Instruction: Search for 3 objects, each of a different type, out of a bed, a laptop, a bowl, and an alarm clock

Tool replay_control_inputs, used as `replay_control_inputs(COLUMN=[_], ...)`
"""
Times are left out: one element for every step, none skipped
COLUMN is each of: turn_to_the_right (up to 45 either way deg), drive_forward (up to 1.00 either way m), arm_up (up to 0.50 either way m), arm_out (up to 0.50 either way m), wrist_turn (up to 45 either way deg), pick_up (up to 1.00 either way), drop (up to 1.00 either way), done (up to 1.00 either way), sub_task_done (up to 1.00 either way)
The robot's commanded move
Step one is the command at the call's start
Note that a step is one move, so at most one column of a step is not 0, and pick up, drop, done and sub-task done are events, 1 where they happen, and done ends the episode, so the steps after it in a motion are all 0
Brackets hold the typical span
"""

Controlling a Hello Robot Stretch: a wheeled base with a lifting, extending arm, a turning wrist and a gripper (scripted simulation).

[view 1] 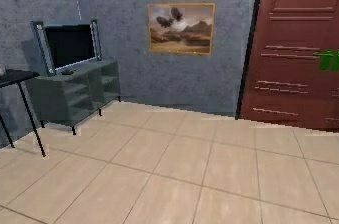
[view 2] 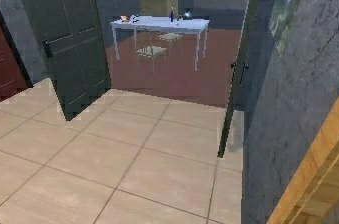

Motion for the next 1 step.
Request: replay_control_inputs(turn_to_the_right=[-45.0], drive_forward=[0.0], arm_up=[0.0], arm_out=[0.0], wrist_turn=[0.0], pick_up=[0.0], drop=[0.0], done=[0.0], sub_task_done=[0.0])
